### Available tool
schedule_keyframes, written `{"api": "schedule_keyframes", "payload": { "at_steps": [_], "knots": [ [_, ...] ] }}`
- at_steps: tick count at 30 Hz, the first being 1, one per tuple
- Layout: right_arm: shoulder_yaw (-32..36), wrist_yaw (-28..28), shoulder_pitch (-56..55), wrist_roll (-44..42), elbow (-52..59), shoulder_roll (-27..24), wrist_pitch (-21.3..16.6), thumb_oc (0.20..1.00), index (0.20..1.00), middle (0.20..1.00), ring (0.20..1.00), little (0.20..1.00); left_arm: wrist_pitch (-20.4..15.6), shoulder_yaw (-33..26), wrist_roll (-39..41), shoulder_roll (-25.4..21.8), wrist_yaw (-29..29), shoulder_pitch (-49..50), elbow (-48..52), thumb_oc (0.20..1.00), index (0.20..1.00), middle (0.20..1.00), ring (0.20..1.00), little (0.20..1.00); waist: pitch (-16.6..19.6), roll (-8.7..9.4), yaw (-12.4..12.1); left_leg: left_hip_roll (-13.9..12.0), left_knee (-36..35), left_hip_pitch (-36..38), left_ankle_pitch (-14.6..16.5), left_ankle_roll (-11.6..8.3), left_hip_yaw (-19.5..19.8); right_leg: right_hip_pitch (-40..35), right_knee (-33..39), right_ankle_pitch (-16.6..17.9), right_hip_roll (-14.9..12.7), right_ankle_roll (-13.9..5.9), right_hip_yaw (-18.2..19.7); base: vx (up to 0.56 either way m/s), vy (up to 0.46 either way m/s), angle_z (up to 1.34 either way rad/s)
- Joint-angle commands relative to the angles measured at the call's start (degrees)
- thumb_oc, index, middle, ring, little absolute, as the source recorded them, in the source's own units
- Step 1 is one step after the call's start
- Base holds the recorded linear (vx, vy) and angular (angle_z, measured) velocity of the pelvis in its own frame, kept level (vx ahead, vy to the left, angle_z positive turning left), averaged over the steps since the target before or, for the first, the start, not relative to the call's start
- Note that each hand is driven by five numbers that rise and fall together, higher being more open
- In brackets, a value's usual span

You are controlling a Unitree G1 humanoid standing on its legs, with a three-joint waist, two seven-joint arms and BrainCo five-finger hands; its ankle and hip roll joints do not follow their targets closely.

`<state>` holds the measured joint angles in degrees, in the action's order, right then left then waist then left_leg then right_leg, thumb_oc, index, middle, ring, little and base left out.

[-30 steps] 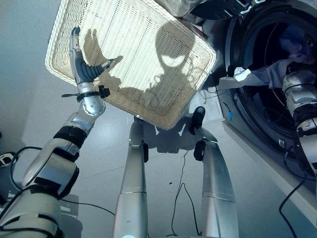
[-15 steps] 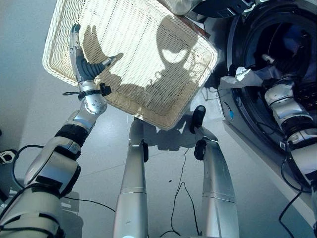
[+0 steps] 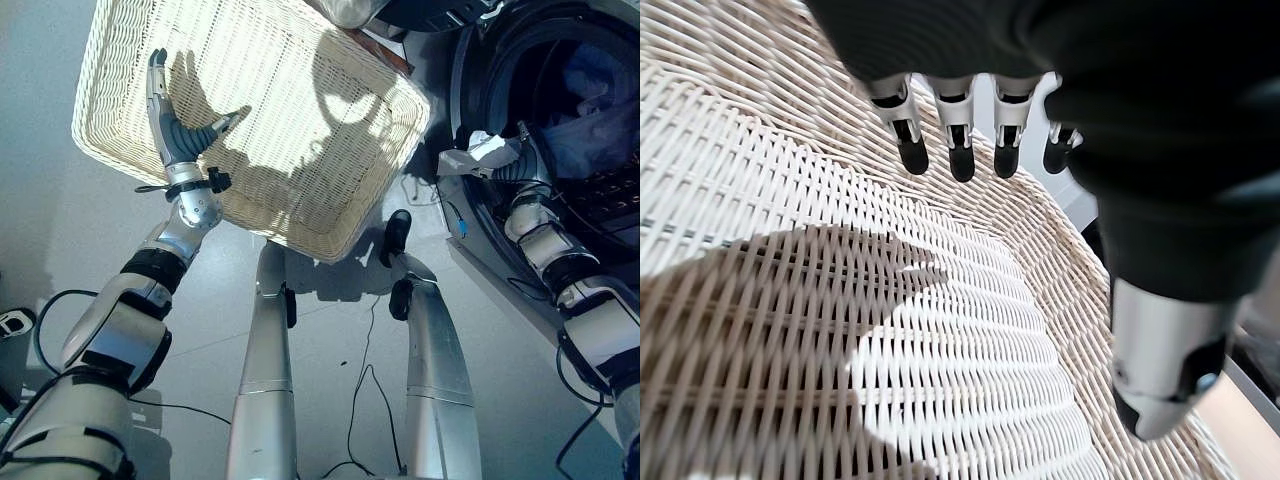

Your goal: Put the clothes into the washing machine.

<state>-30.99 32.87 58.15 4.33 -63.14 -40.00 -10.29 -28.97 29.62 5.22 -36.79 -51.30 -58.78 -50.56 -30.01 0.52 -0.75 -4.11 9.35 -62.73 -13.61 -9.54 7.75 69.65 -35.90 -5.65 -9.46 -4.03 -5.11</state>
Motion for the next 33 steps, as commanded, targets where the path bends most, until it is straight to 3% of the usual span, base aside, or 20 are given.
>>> {"api": "schedule_keyframes", "payload": {
  "at_steps": [1, 6, 14, 16, 17, 23, 33],
  "knots": [
    [-4.78, -1.28, 1.41, 2.18, -2.08, 0.13, 5.13, 1.0, 1.0, 1.0, 1.0, 1.0, -1.57, -4.5, -2.05, 2.74, -2.02, -3.32, -1.87, 1.0, 1.0, 1.0, 1.0, 1.0, 0.22, -1.77, -0.04, 5.46, 8.75, 0.75, 9.28, 5.23, -5.3, -5.46, 13.92, 9.49, 5.71, -2.13, -1.96, 0.0, 0.0, 0.0],
    [-4.79, 1.44, 4.6, 2.25, -5.23, 0.84, 12.11, 1.0, 1.0, 1.0, 1.0, 1.0, -1.45, -4.52, -2.78, 4.27, -2.27, -3.29, -1.82, 1.0, 1.0, 1.0, 1.0, 1.0, 0.22, -2.61, -0.64, 5.62, 8.61, 0.91, 9.02, 5.24, -5.34, -5.62, 14.16, 9.79, 5.49, -2.19, -1.99, 0.0, 0.0, 0.0],
    [-6.99, 0.19, 9.92, 6.3, -6.21, 0.92, 17.45, 1.0, 1.0, 1.0, 1.0, 1.0, -0.68, -4.41, -2.61, 5.04, -1.72, -4.17, -1.27, 1.0, 1.0, 1.0, 1.0, 1.0, 0.22, -3.3, -1.44, 5.99, 8.2, 0.57, 8.56, 5.29, -5.09, -5.31, 14.34, 9.98, 5.24, -2.12, -2.32, 0.0, 0.0, 0.0],
    [-7.44, -0.02, 10.54, 7.41, -6.44, 1.09, 18.57, 0.539, 0.539, 0.539, 0.539, 0.539, -0.53, -4.36, -2.72, 5.31, -1.71, -4.32, -1.24, 1.0, 1.0, 1.0, 1.0, 1.0, 0.22, -3.35, -1.52, 6.1, 8.03, 0.59, 8.45, 5.35, -4.96, -5.26, 14.4, 10.07, 5.28, -2.1, -2.34, 0.0, 0.0, 0.0],
    [-7.74, -0.29, 10.98, 9.09, -6.63, 1.27, 19.56, 0.2, 0.2, 0.2, 0.2, 0.2, -0.49, -4.36, -2.9, 5.52, -1.73, -4.37, -1.24, 1.0, 1.0, 1.0, 1.0, 1.0, 0.22, -3.41, -1.59, 6.14, 8.01, 0.52, 8.42, 5.35, -4.91, -5.2, 14.44, 10.1, 5.26, -2.12, -2.32, 0.0, 0.0, 0.0],
    [-10.46, -0.63, 11.94, 14.22, -7.15, 1.96, 23.18, 0.2, 0.2, 0.2, 0.2, 0.2, -0.68, -4.0, -2.77, 6.02, -2.07, -4.43, -1.39, 1.0, 1.0, 1.0, 1.0, 1.0, 0.22, -3.62, -1.79, 6.27, 7.91, 0.48, 8.13, 5.44, -4.87, -5.15, 14.38, 10.16, 5.26, -1.93, -2.43, 0.0, 0.0, 0.0],
    [-11.39, -0.08, 11.88, 17.01, -7.19, 2.19, 24.71, 0.2, 0.2, 0.2, 0.2, 0.2, -1.18, -4.38, -2.79, 5.96, -2.23, -4.08, -1.18, 1.0, 1.0, 1.0, 1.0, 1.0, 0.22, -3.71, -1.92, 6.39, 8.05, 0.06, 7.95, 5.53, -4.87, -4.93, 14.27, 10.09, 5.43, -1.79, -2.39, 0.0, 0.0, 0.0]
  ]
}}
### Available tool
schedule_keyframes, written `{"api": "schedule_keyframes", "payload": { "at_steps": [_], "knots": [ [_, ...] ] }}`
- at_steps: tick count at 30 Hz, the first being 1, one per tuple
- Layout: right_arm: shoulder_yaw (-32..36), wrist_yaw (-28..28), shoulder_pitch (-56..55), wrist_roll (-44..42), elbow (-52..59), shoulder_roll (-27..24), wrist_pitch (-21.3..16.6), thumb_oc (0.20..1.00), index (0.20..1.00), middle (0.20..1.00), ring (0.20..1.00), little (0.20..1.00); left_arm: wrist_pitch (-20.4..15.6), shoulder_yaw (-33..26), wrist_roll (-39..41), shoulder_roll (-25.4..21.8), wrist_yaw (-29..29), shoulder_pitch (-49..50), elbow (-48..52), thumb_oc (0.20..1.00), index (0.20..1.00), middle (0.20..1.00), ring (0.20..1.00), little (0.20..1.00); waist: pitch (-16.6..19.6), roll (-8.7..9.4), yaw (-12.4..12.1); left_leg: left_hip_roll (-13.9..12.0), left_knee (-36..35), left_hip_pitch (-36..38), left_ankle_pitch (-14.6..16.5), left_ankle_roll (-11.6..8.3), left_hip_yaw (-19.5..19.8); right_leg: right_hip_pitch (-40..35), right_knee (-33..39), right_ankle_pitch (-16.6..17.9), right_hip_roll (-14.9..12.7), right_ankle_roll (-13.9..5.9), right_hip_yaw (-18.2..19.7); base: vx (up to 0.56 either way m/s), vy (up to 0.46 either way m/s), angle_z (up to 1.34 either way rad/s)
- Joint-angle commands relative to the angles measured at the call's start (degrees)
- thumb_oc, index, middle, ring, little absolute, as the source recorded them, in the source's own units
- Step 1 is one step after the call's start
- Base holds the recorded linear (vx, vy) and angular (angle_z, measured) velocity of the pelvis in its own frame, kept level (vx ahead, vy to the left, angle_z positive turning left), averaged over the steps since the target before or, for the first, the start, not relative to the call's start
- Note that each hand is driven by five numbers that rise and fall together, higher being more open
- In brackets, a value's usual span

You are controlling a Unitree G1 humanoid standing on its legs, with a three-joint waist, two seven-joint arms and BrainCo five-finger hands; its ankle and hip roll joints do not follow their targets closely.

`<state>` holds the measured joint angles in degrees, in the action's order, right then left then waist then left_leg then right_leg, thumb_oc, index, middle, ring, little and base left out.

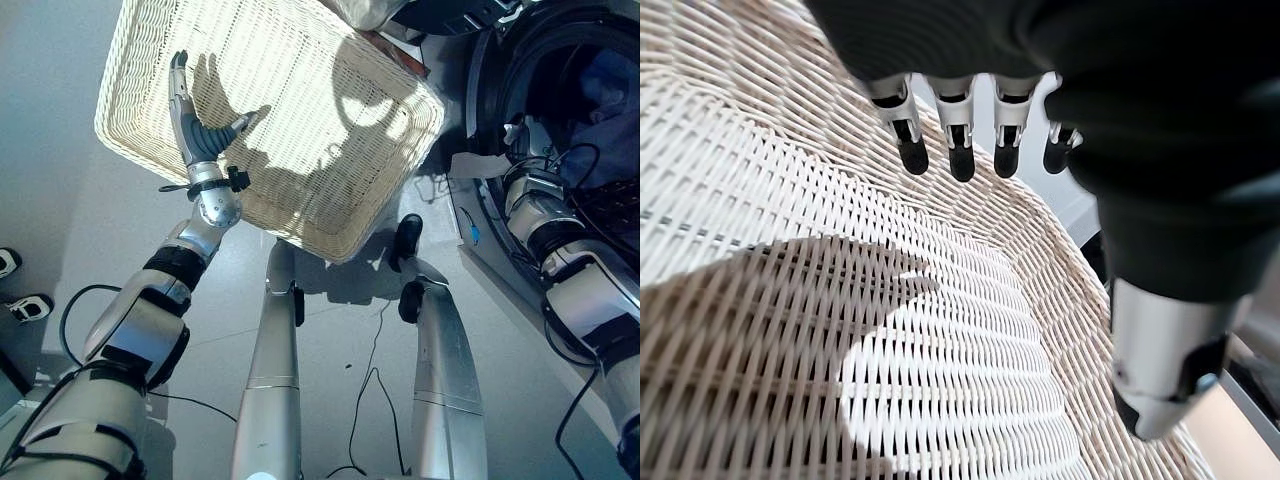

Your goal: Put the clothes into the washing machine.

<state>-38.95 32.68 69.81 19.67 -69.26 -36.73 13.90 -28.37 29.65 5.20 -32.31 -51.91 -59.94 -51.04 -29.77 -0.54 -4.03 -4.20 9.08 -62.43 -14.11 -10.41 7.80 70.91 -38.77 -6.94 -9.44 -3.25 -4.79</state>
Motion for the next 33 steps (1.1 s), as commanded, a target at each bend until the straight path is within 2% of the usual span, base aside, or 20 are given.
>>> {"api": "schedule_keyframes", "payload": {
  "at_steps": [1, 8, 10, 15, 21, 23, 27, 28, 30, 31, 33],
  "knots": [
    [-3.37, 0.12, 0.07, 1.73, -0.99, -1.19, 0.38, 0.2, 0.2, 0.2, 0.2, 0.2, -1.83, -4.41, -2.84, 1.46, -1.71, -2.74, -0.63, 1.0, 1.0, 1.0, 1.0, 1.0, -0.03, -2.58, 1.38, 6.48, 8.35, -0.28, 8.43, 6.4, -4.92, -6.2, 17.18, 11.43, 5.43, -2.56, -2.72, 0.0, 0.0, 0.0],
    [-3.14, 0.85, -0.79, 0.86, -0.45, -1.07, 0.0, 0.2, 0.2, 0.2, 0.2, 0.2, -1.72, -4.72, -3.14, 1.69, -1.87, -2.18, -0.36, 1.0, 1.0, 1.0, 1.0, 1.0, -0.03, -2.35, 1.52, 6.34, 8.3, -0.27, 8.34, 6.42, -4.9, -6.06, 16.89, 11.45, 5.72, -2.45, -2.61, 0.0, 0.0, 0.0],
    [-2.32, 2.86, -1.36, -1.76, -0.48, -1.52, -0.72, 0.2, 0.2, 0.2, 0.2, 0.2, -1.68, -4.62, -3.31, 1.66, -2.07, -2.06, -0.15, 1.0, 1.0, 1.0, 1.0, 1.0, -0.03, -2.26, 1.61, 6.37, 8.34, -0.34, 8.32, 6.48, -4.86, -6.09, 17.0, 11.54, 5.82, -2.43, -2.49, 0.0, 0.0, 0.0],
    [-1.57, 3.88, -1.55, -2.32, -0.28, -2.54, -2.27, 0.2, 0.2, 0.2, 0.2, 0.2, -1.46, -4.68, -3.16, 1.02, -1.95, -2.1, 0.04, 1.0, 1.0, 1.0, 1.0, 1.0, -0.03, -1.95, 1.73, 6.3, 8.03, -0.18, 8.28, 6.47, -4.72, -6.29, 17.29, 11.71, 5.87, -2.58, -2.56, 0.0, 0.0, 0.0],
    [0.24, 7.68, -1.88, -8.75, -0.67, -4.54, -2.95, 0.2, 0.2, 0.2, 0.2, 0.2, -1.16, -4.01, -2.93, 0.1, -2.27, -1.66, 0.77, 1.0, 1.0, 1.0, 1.0, 1.0, -0.03, -1.72, 1.73, 6.23, 8.51, -0.54, 8.35, 6.42, -4.39, -5.98, 16.83, 11.9, 5.86, -2.64, -2.65, 0.0, 0.0, 0.0],
    [3.15, 11.39, -1.44, -20.99, -1.07, -6.85, -3.71, 0.2, 0.2, 0.2, 0.2, 0.2, -1.53, -3.9, -2.64, -0.98, -2.19, -0.87, 1.24, 1.0, 1.0, 1.0, 1.0, 1.0, -0.03, -1.54, 1.85, 6.06, 8.88, -0.4, 8.68, 6.25, -4.2, -6.13, 16.93, 12.03, 5.99, -2.67, -2.45, 0.0, -0.038, 0.0],
    [11.05, 19.61, -3.15, -31.05, -2.24, -11.51, -6.51, 0.2, 0.2, 0.2, 0.2, 0.2, -1.92, -4.33, -3.96, -2.42, -3.14, 2.36, 3.67, 1.0, 1.0, 1.0, 1.0, 1.0, -0.03, -0.67, 1.93, 5.96, 9.75, -0.48, 9.76, 6.36, -3.29, -6.65, 17.03, 12.33, 5.99, -3.14, -2.51, 0.0, -0.069, 0.01],
    [13.74, 23.43, -2.82, -36.81, -1.54, -14.09, -7.69, 0.2, 0.2, 0.2, 0.2, 0.2, -1.18, -4.38, -4.37, -3.15, -3.41, 3.36, 5.24, 1.0, 1.0, 1.0, 1.0, 1.0, -0.03, -0.06, 2.08, 5.88, 10.11, -0.5, 10.23, 6.47, -2.96, -6.89, 17.19, 12.6, 5.98, -3.33, -2.61, 0.01, -0.093, 0.02],
    [16.15, 27.89, -2.21, -41.45, 0.18, -17.05, -8.06, 0.2, 0.2, 0.2, 0.2, 0.2, -0.66, -4.72, -4.53, -4.48, -3.22, 4.64, 7.03, 1.0, 1.0, 1.0, 1.0, 1.0, -0.03, 0.72, 2.18, 5.71, 10.12, -0.36, 10.6, 6.57, -2.64, -7.33, 17.44, 12.76, 6.04, -3.54, -2.83, 0.0, -0.09, 0.02],
    [17.43, 31.95, -1.21, -44.96, 1.39, -19.62, -9.03, 0.2, 0.2, 0.2, 0.2, 0.2, -0.51, -4.9, -4.9, -5.38, -3.19, 5.51, 7.93, 1.0, 1.0, 1.0, 1.0, 1.0, -0.03, 1.47, 2.32, 5.63, 9.91, -0.03, 10.84, 6.64, -2.3, -7.9, 17.82, 12.88, 6.13, -3.65, -2.99, -0.01, -0.073, 0.02],
    [18.56, 35.88, 0.5, -48.48, 2.81, -23.49, -11.1, 0.2, 0.2, 0.2, 0.2, 0.2, -0.46, -4.97, -4.47, -6.73, -2.98, 6.2, 8.59, 1.0, 1.0, 1.0, 1.0, 1.0, -0.03, 2.19, 2.61, 5.39, 9.77, 0.43, 11.12, 6.69, -2.08, -8.51, 17.98, 12.89, 6.23, -3.72, -3.07, -0.01, -0.027, 0.01]
  ]
}}
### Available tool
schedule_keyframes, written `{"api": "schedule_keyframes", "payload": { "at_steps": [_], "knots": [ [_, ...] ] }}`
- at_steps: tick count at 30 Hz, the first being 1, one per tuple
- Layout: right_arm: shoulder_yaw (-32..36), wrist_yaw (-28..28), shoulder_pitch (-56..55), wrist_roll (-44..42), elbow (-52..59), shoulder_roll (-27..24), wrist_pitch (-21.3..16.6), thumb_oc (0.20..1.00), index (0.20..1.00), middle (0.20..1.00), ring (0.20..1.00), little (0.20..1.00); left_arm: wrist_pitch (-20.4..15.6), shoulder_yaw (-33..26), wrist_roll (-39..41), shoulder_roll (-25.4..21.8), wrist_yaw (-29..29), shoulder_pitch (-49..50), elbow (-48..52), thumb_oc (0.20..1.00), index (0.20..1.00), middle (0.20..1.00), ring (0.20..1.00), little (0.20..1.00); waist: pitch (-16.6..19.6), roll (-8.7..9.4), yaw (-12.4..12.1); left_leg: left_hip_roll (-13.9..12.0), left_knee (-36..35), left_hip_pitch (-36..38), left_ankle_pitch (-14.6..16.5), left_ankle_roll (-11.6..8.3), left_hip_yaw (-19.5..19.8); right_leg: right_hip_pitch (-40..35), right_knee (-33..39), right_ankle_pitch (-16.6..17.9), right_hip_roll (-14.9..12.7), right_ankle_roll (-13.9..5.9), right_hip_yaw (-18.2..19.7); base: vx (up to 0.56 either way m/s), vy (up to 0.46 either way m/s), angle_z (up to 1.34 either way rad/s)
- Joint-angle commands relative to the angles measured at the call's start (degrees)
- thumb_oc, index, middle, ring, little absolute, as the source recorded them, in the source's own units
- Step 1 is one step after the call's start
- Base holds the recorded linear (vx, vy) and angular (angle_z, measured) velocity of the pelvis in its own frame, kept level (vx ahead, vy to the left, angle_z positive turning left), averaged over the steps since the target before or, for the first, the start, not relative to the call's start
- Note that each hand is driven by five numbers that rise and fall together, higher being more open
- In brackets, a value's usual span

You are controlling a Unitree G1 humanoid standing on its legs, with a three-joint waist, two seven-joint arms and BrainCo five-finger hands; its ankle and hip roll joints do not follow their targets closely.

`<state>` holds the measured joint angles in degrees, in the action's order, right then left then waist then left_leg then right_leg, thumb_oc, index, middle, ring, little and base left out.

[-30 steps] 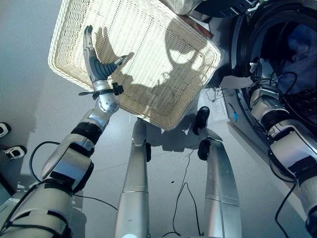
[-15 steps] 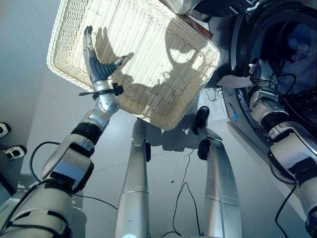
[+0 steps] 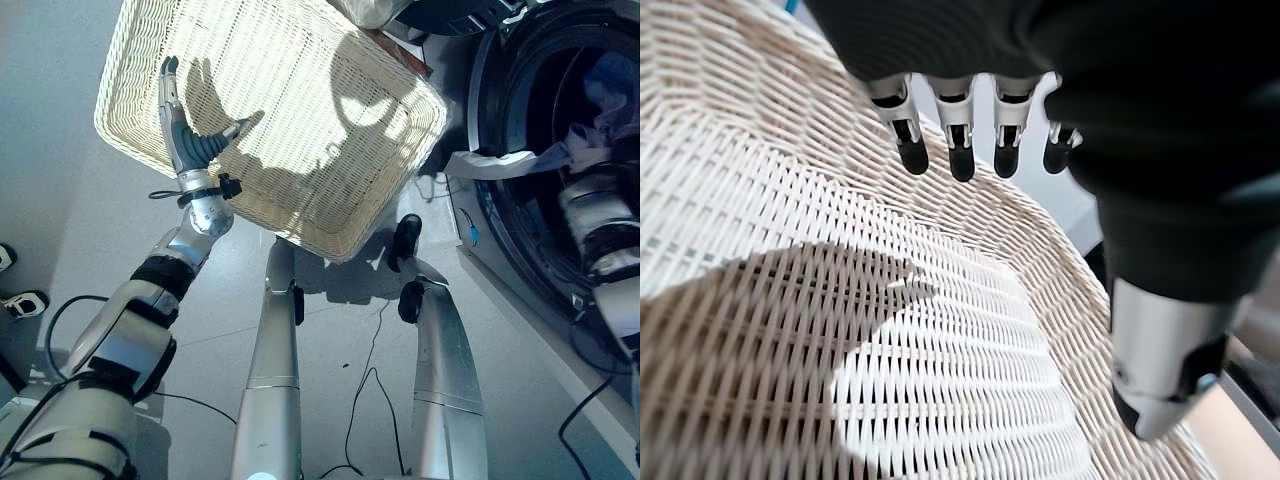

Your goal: Put the clothes into the washing machine.

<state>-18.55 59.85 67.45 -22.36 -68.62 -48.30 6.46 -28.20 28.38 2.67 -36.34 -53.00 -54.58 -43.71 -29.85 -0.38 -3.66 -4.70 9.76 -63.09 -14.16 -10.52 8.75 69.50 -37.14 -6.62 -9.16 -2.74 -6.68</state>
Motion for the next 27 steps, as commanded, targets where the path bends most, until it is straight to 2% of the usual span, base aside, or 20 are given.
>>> {"api": "schedule_keyframes", "payload": {
  "at_steps": [1, 4, 8, 10, 11, 12, 13, 19, 27],
  "knots": [
    [-1.53, 10.35, 3.45, -7.4, 2.55, -13.26, -4.89, 0.2, 0.2, 0.2, 0.2, 0.2, -0.78, -3.74, -1.54, -3.33, -1.74, 1.04, 1.29, 1.0, 1.0, 1.0, 1.0, 1.0, 0.06, 2.29, 2.39, 5.75, 9.04, 1.27, 11.23, 6.79, -3.03, -7.35, 16.44, 12.58, 6.02, -4.23, -1.18, 0.0, 0.0, 0.0],
    [-0.61, 13.55, 4.08, -7.0, 4.14, -16.74, -8.37, 0.2, 0.2, 0.2, 0.2, 0.2, -0.78, -3.71, 0.0, -5.11, -1.23, 0.89, 0.99, 1.0, 1.0, 1.0, 1.0, 1.0, 0.06, 3.09, 3.06, 5.36, 9.01, 1.78, 11.37, 6.8, -3.02, -8.04, 16.6, 12.61, 6.25, -4.29, -1.0, 0.0, 0.008, -0.03],
    [-1.57, 14.84, 5.12, -3.37, 7.48, -18.61, -7.51, 0.2, 0.2, 0.2, 0.2, 0.2, -0.71, -3.52, 2.05, -6.87, 0.35, -0.46, 0.12, 1.0, 1.0, 1.0, 1.0, 1.0, 0.06, 3.68, 3.5, 5.36, 8.89, 2.16, 11.53, 6.88, -2.92, -8.46, 16.75, 12.4, 6.41, -4.34, -0.82, 0.0, 0.009, -0.02],
    [-3.45, 12.01, 6.37, 0.3, 7.23, -18.33, -6.98, 0.2, 0.2, 0.2, 0.2, 0.2, -1.02, -2.78, 3.34, -7.49, 1.77, -2.16, -1.11, 1.0, 1.0, 1.0, 1.0, 1.0, 0.06, 3.55, 3.32, 5.46, 8.56, 2.27, 11.5, 6.98, -2.75, -8.52, 16.75, 12.1, 6.1, -4.38, -0.93, 0.0, 0.0, 0.0],
    [-4.23, 10.32, 6.93, 1.14, 6.75, -17.69, -6.33, 0.479, 0.479, 0.479, 0.479, 0.479, -1.13, -2.46, 3.49, -7.37, 2.08, -2.82, -1.58, 1.0, 1.0, 1.0, 1.0, 1.0, 0.06, 3.37, 3.2, 5.6, 8.54, 2.15, 11.5, 7.02, -2.66, -8.41, 16.79, 11.99, 6.03, -4.38, -0.92, 0.0, 0.0, 0.0],
    [-5.13, 8.4, 7.52, 2.55, 6.05, -16.73, -6.16, 0.893, 0.893, 0.893, 0.893, 0.893, -1.14, -2.09, 3.58, -7.14, 2.3, -3.57, -2.04, 1.0, 1.0, 1.0, 1.0, 1.0, 0.06, 3.17, 3.0, 5.73, 8.43, 2.07, 11.46, 7.05, -2.6, -8.31, 16.87, 11.94, 5.92, -4.38, -0.96, 0.0, 0.0, 0.0],
    [-6.2, 6.61, 8.27, 3.84, 5.37, -15.63, -6.25, 1.0, 1.0, 1.0, 1.0, 1.0, -1.37, -1.74, 3.81, -6.85, 2.57, -4.38, -2.71, 1.0, 1.0, 1.0, 1.0, 1.0, 0.06, 2.94, 2.78, 5.96, 8.32, 2.0, 11.42, 7.11, -2.55, -8.22, 17.01, 11.89, 5.8, -4.33, -1.07, 0.0, 0.0, 0.0],
    [-12.72, -2.32, 10.59, 10.94, 3.01, -9.32, -4.2, 1.0, 1.0, 1.0, 1.0, 1.0, -1.83, -0.02, 4.25, -5.32, 3.23, -7.72, -5.08, 1.0, 1.0, 1.0, 1.0, 1.0, 0.06, 1.7, 1.83, 6.76, 8.49, 1.33, 11.46, 7.26, -2.44, -7.42, 16.99, 11.46, 5.24, -4.06, -1.41, 0.0, 0.0, 0.0],
    [-15.88, -10.1, 7.66, 17.49, 3.01, -4.98, -5.76, 1.0, 1.0, 1.0, 1.0, 1.0, -2.02, 0.2, 3.18, -4.22, 2.45, -8.81, -5.27, 1.0, 1.0, 1.0, 1.0, 1.0, 0.06, 1.05, 1.48, 6.97, 8.5, 0.82, 11.27, 7.36, -3.01, -6.81, 16.7, 11.21, 4.84, -4.04, -1.84, 0.0, 0.002, 0.01]
  ]
}}
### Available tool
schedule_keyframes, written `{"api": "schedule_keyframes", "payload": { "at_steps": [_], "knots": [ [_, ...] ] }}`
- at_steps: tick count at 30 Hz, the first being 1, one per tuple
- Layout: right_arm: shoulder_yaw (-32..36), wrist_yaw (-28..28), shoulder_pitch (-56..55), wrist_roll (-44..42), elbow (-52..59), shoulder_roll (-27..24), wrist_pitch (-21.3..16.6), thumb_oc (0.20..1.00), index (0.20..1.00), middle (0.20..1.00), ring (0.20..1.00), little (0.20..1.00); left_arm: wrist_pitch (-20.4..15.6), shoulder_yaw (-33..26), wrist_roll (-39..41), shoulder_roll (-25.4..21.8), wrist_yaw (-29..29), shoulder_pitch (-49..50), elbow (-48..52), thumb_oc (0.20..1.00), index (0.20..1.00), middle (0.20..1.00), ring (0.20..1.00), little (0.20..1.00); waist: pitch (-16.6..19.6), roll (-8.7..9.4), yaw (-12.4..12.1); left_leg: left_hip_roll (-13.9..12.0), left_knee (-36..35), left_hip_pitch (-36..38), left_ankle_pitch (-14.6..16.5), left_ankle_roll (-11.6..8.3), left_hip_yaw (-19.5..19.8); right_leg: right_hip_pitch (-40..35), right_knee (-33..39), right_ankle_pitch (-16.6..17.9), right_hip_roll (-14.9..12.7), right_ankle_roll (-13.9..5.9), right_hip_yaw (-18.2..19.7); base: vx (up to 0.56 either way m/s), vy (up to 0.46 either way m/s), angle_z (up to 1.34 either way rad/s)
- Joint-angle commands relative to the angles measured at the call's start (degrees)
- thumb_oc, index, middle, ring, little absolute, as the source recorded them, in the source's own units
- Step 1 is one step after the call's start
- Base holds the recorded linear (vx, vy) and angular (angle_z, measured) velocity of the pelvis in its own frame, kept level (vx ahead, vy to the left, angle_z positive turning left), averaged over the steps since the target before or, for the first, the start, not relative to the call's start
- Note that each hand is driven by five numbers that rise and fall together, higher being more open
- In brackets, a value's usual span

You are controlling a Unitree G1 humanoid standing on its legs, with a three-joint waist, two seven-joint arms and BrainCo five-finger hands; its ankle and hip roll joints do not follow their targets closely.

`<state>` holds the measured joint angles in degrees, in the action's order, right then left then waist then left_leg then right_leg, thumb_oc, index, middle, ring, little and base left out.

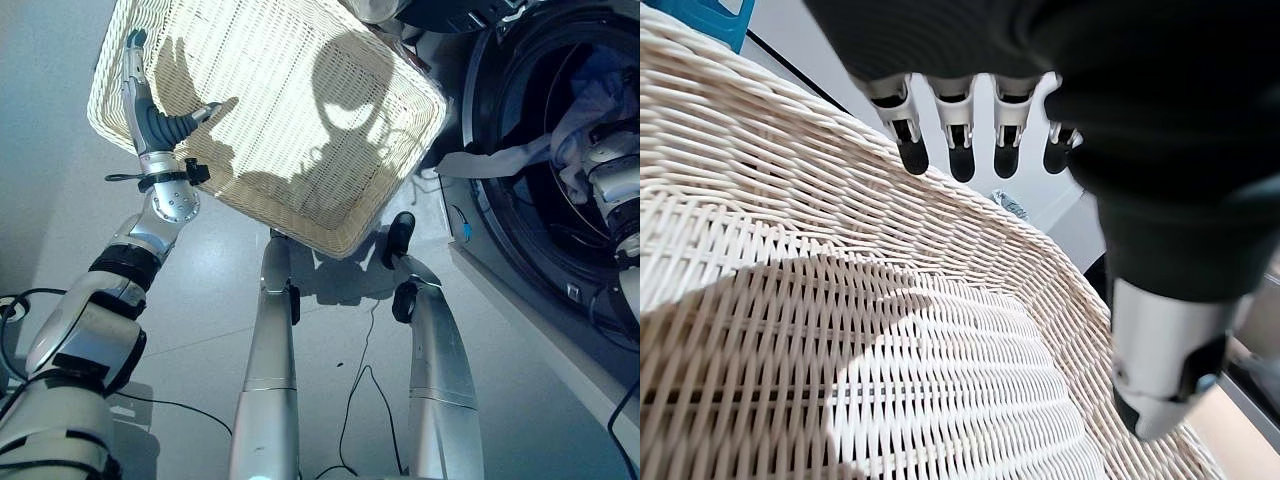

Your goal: Put the clothes into the washing machine.

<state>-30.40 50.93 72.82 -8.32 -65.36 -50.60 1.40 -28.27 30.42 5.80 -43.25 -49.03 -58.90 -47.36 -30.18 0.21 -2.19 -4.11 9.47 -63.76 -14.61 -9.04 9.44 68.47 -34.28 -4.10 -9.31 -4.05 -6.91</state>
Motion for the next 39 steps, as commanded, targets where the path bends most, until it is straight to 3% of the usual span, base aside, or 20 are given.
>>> {"api": "schedule_keyframes", "payload": {
  "at_steps": [1, 9, 24, 36, 37, 38, 39],
  "knots": [
    [-4.27, -2.46, 1.48, 4.14, 0.52, -2.13, -0.9, 1.0, 1.0, 1.0, 1.0, 1.0, -1.82, -1.93, -0.27, 2.8, -1.69, -4.55, -1.55, 1.0, 1.0, 1.0, 1.0, 1.0, 0.38, 0.47, 0.08, 6.34, 8.84, 1.36, 11.73, 5.85, -3.76, -5.63, 13.7, 8.67, 4.94, -2.78, -1.63, 0.0, 0.0, 0.0],
    [-6.39, -7.36, -4.0, 11.37, 5.91, 0.46, -1.28, 1.0, 1.0, 1.0, 1.0, 1.0, -1.62, -2.63, -1.42, 3.72, -3.3, -4.08, -1.08, 1.0, 1.0, 1.0, 1.0, 1.0, 0.38, 0.37, 0.74, 6.11, 8.92, 0.79, 11.67, 5.74, -4.52, -4.46, 12.81, 8.34, 5.13, -2.78, -1.37, 0.0, 0.0, 0.0],
    [-9.68, -15.14, -15.02, 27.85, 6.89, 4.92, -8.31, 1.0, 1.0, 1.0, 1.0, 1.0, -2.11, -4.22, -4.01, 6.13, -6.05, -3.18, -1.5, 1.0, 1.0, 1.0, 1.0, 1.0, 0.38, 0.61, 1.95, 5.34, 7.88, 0.89, 10.67, 5.21, -5.96, -3.95, 12.78, 8.07, 5.91, -2.61, -0.79, 0.0, 0.006, 0.0],
    [-12.33, -19.06, -15.1, 32.16, 1.63, 7.83, -3.34, 1.0, 1.0, 1.0, 1.0, 1.0, -1.83, -4.38, -4.01, 7.45, -5.71, -4.65, -2.89, 1.0, 1.0, 1.0, 1.0, 1.0, 0.38, 0.15, 1.73, 5.3, 7.25, 1.05, 9.86, 4.97, -6.34, -4.0, 13.31, 8.42, 6.15, -2.47, -0.59, 0.0, 0.003, 0.0],
    [-12.34, -18.93, -14.88, 32.48, 1.58, 8.06, -3.08, 0.928, 0.928, 0.928, 0.928, 0.928, -1.72, -4.39, -4.13, 7.61, -5.63, -4.75, -2.94, 1.0, 1.0, 1.0, 1.0, 1.0, 0.38, 0.12, 1.7, 5.35, 7.25, 1.09, 9.85, 4.97, -6.28, -4.02, 13.38, 8.49, 6.15, -2.48, -0.52, 0.0, 0.0, 0.0],
    [-12.32, -19.47, -14.16, 33.2, 1.52, 8.39, -2.02, 0.536, 0.536, 0.536, 0.536, 0.536, -1.52, -4.48, -4.15, 7.74, -5.49, -4.84, -2.81, 1.0, 1.0, 1.0, 1.0, 1.0, 0.38, 0.03, 1.59, 5.4, 7.26, 1.06, 9.82, 4.91, -6.23, -4.02, 13.43, 8.53, 6.19, -2.49, -0.49, 0.0, 0.0, 0.0],
    [-12.33, -19.6, -13.95, 33.38, 1.48, 8.46, -1.76, 0.2, 0.2, 0.2, 0.2, 0.2, -1.5, -4.51, -4.13, 7.77, -5.45, -4.87, -2.83, 1.0, 1.0, 1.0, 1.0, 1.0, 0.38, 0.02, 1.58, 5.38, 7.22, 1.08, 9.8, 4.9, -6.23, -4.03, 13.44, 8.53, 6.19, -2.48, -0.5, 0.0, 0.0, 0.0]
  ]
}}
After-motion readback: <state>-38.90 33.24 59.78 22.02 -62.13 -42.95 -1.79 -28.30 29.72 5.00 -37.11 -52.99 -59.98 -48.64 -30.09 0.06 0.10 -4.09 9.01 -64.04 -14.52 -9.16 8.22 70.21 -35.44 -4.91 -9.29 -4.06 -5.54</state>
